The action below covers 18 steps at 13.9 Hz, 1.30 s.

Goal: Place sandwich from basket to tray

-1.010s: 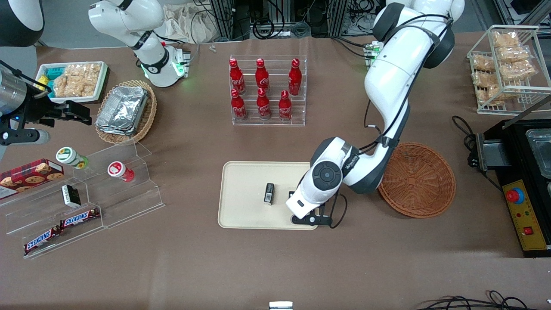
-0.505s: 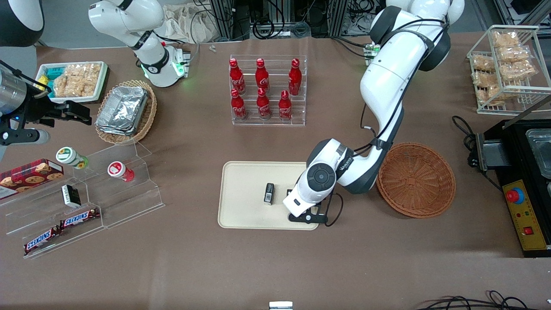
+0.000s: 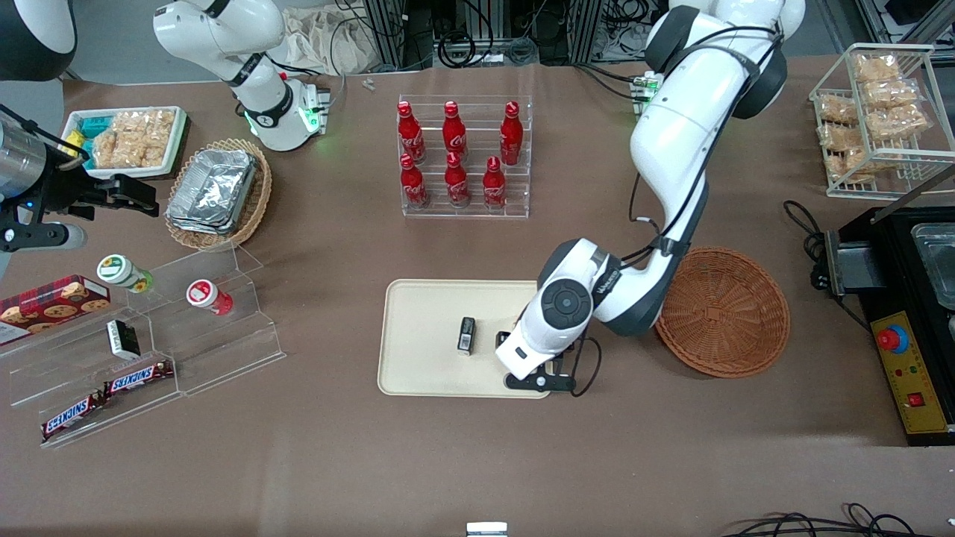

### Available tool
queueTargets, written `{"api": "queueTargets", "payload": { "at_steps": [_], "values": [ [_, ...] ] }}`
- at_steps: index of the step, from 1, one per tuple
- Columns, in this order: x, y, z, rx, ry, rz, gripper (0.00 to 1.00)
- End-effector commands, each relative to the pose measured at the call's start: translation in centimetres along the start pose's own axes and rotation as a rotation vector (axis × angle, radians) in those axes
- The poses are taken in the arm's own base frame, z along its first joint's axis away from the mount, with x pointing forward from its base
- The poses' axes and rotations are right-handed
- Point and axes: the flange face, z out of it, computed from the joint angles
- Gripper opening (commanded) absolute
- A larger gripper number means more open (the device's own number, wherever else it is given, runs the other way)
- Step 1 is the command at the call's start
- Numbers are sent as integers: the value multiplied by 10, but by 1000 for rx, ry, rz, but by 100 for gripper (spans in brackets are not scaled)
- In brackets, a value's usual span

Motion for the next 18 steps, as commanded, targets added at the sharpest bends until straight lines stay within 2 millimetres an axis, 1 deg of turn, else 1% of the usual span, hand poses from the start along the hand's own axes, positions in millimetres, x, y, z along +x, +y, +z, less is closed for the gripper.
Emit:
{"api": "queueTargets", "payload": {
  "at_steps": [1,2,4,5,6,8,10,11,12,13,15,17,18],
  "values": [
    [-13,-27,-66,29,17,-27,100],
    [-18,-42,-89,39,25,-38,100],
    [-42,-61,-131,59,42,-48,100],
    [-52,-74,-152,69,55,-58,100],
    [-61,-93,-168,79,64,-77,100],
    [-78,-121,-200,103,75,-96,100],
    [-86,-148,-232,137,49,-136,100],
    [-87,-164,-250,146,49,-143,100],
    [-88,-175,-265,149,55,-108,100],
    [-84,-197,-276,152,52,-73,100],
    [-73,-246,-293,161,34,-21,100],
    [-66,-284,-311,158,18,32,100],
    [-64,-299,-319,150,14,54,100]
  ]
}}
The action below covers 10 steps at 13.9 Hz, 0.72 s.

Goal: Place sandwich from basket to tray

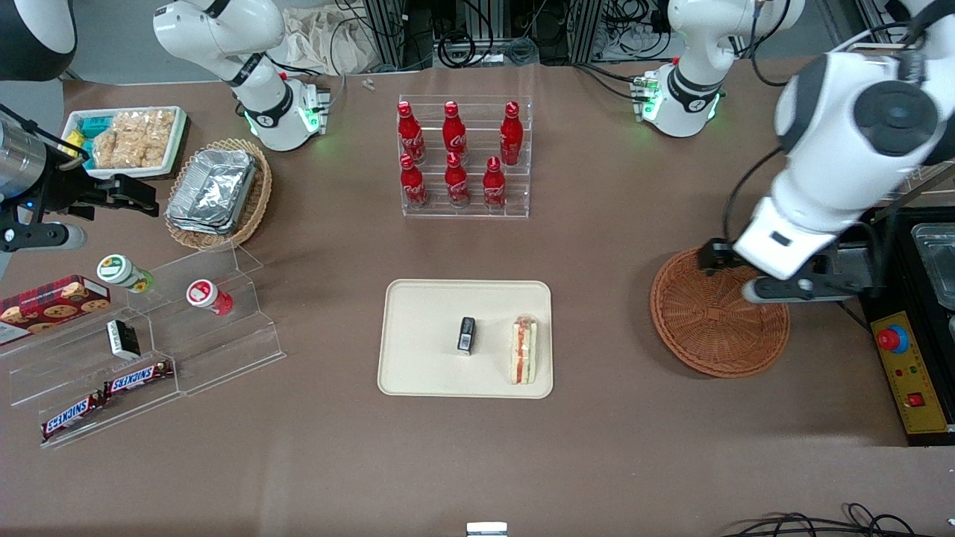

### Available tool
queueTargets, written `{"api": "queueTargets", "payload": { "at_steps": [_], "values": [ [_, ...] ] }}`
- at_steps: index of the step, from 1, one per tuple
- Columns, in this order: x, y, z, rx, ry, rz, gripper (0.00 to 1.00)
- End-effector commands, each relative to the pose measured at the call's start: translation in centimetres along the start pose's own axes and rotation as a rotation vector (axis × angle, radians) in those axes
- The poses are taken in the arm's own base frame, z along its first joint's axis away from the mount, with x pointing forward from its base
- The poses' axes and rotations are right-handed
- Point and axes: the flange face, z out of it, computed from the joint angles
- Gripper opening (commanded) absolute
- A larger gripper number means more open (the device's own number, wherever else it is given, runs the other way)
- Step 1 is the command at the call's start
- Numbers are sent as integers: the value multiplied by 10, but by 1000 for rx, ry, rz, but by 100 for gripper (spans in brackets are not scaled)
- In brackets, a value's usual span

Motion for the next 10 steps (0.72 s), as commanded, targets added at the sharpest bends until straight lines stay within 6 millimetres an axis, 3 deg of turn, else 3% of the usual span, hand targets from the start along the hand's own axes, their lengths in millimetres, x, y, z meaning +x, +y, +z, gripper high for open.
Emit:
{"api": "queueTargets", "payload": {
  "at_steps": [1,3,10],
  "values": [
    [5,-31,-21,-22,-12,76,100],
    [12,-43,-31,-25,-17,74,100],
    [22,-44,-30,-76,-40,96,100]
  ]
}}
